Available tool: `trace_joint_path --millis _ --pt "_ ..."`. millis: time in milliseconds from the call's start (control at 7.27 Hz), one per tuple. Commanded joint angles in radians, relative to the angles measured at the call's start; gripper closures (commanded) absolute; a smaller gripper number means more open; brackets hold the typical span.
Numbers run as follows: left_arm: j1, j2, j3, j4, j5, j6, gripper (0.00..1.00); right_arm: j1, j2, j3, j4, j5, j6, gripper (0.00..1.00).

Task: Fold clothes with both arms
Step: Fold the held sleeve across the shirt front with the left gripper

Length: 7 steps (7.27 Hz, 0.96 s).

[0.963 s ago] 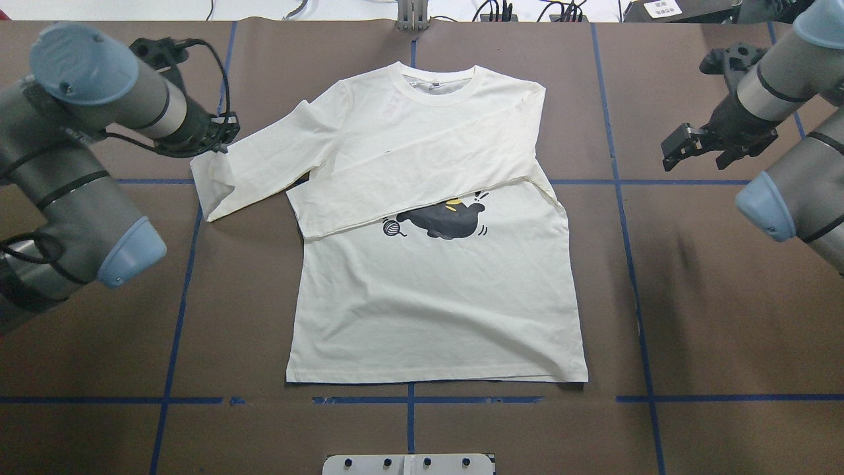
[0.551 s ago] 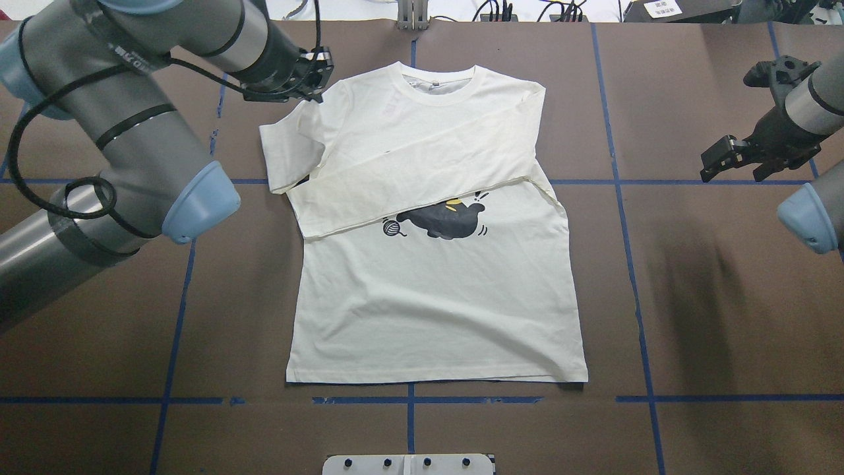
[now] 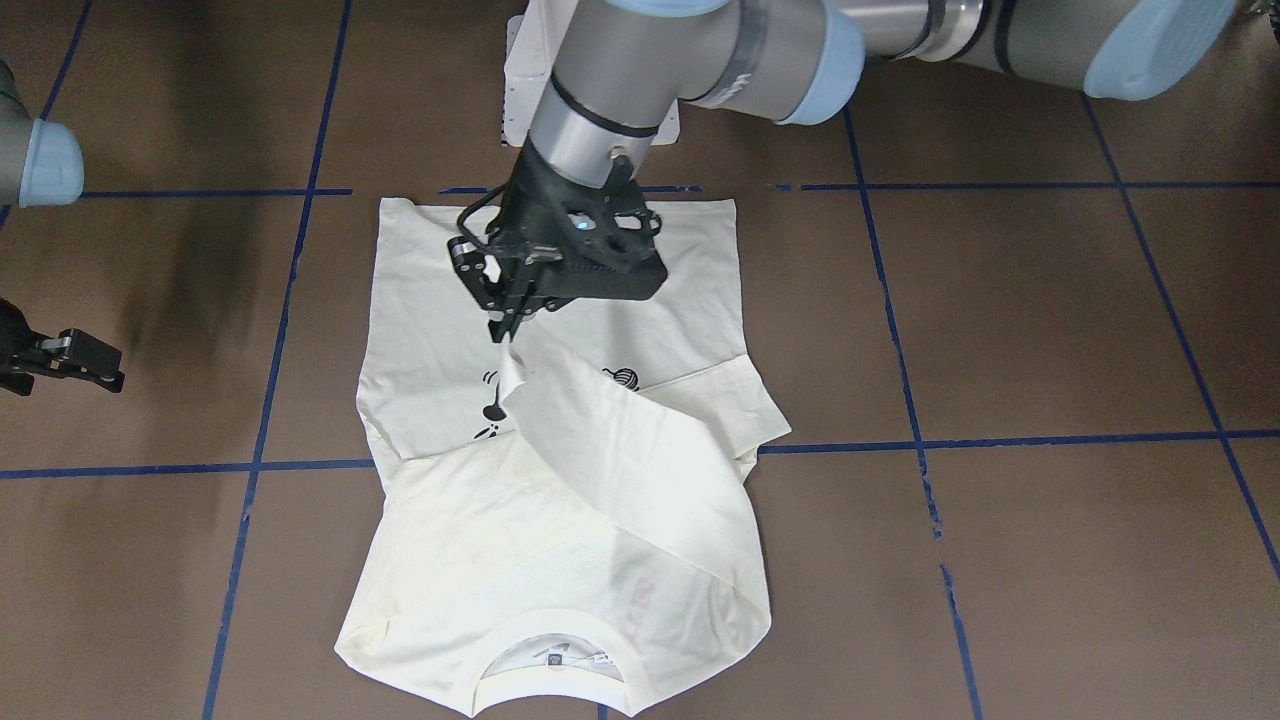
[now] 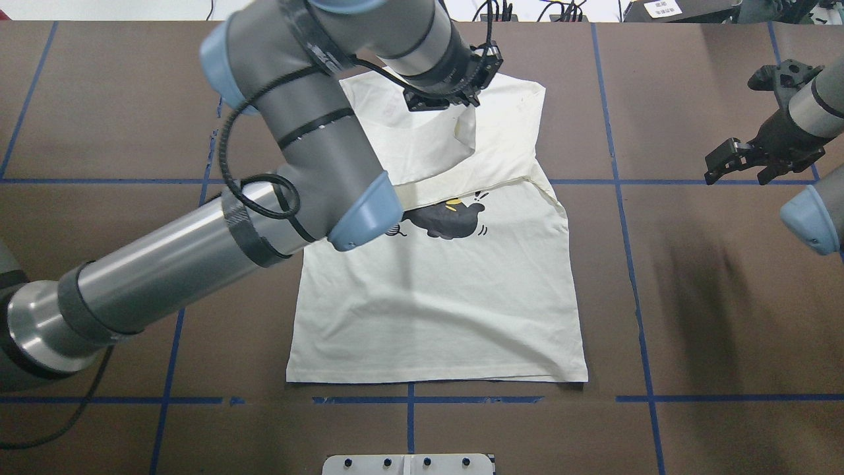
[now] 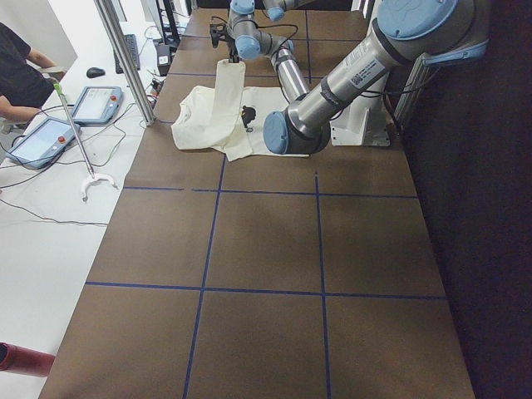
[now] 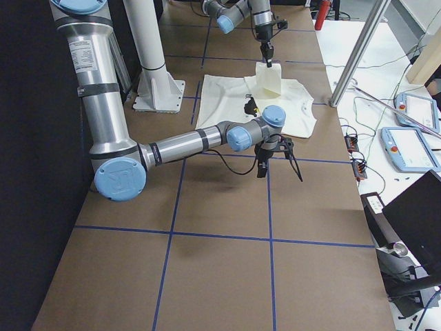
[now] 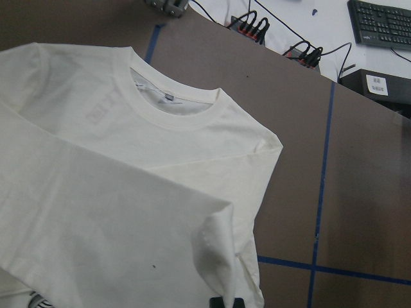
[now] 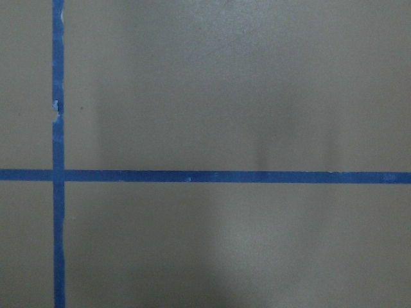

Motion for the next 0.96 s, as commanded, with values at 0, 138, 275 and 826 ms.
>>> trace_joint_path --millis 0,138,275,826 --pt "0.083 -0.026 0.125 -0.1 0.106 -0.036 1.0 0.0 0.006 -0.011 0.0 0.0 0.008 0.0" --pt "0.103 -0.04 0.186 -0.138 0.117 -0.057 1.0 0.0 0.007 -0.011 0.0 0.0 0.009 0.0" --pt "0.167 -0.105 0.308 -0.178 0.219 -0.088 1.0 0.0 0.007 -0.012 0.0 0.0 0.009 0.0" --pt "0.278 -0.169 0.483 -0.347 0.32 -0.085 0.0 -0.006 0.041 -0.032 0.0 0.003 0.012 0.0"
